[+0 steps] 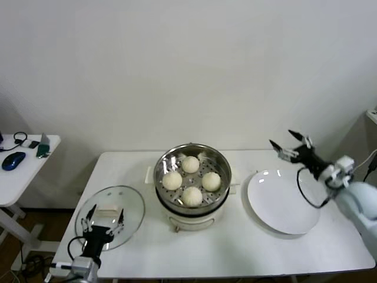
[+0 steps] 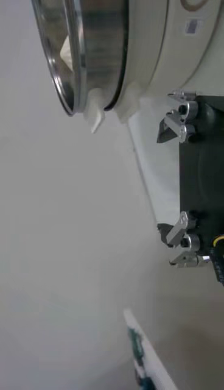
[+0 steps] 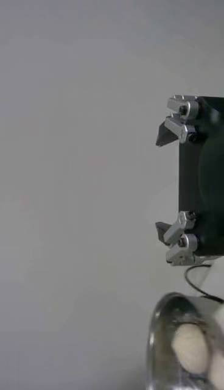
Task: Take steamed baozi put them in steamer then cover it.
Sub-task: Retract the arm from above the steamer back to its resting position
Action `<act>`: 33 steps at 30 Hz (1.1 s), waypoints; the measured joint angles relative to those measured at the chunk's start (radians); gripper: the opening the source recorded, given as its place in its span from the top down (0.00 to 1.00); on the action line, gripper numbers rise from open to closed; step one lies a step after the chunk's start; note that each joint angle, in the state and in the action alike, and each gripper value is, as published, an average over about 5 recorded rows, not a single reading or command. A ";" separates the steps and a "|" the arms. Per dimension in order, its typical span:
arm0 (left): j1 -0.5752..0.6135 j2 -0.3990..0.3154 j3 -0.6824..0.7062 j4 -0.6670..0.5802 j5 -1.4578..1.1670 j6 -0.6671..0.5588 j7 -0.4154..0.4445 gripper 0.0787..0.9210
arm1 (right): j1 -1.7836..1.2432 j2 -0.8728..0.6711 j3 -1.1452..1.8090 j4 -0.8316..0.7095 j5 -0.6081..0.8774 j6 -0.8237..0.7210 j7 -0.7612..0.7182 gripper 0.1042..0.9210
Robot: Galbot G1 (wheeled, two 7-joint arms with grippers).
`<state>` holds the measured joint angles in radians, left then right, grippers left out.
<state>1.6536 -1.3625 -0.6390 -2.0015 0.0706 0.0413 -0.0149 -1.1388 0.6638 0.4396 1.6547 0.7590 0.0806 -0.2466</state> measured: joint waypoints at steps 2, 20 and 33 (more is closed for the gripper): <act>-0.001 0.005 0.001 0.003 0.026 -0.009 -0.005 0.12 | -0.108 0.059 0.059 -0.001 -0.022 0.049 -0.001 0.12; 0.016 0.096 -0.008 0.076 0.636 -0.093 -0.234 0.12 | -0.527 0.428 0.167 0.005 -0.157 0.305 0.042 0.12; -0.071 0.107 0.004 0.313 1.083 -0.141 -0.374 0.12 | -0.603 0.530 0.165 0.010 -0.210 0.354 0.077 0.12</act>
<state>1.5826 -1.2556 -0.6352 -1.6881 1.1535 -0.1000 -0.3889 -1.7422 1.1939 0.6044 1.6647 0.5487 0.4344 -0.1693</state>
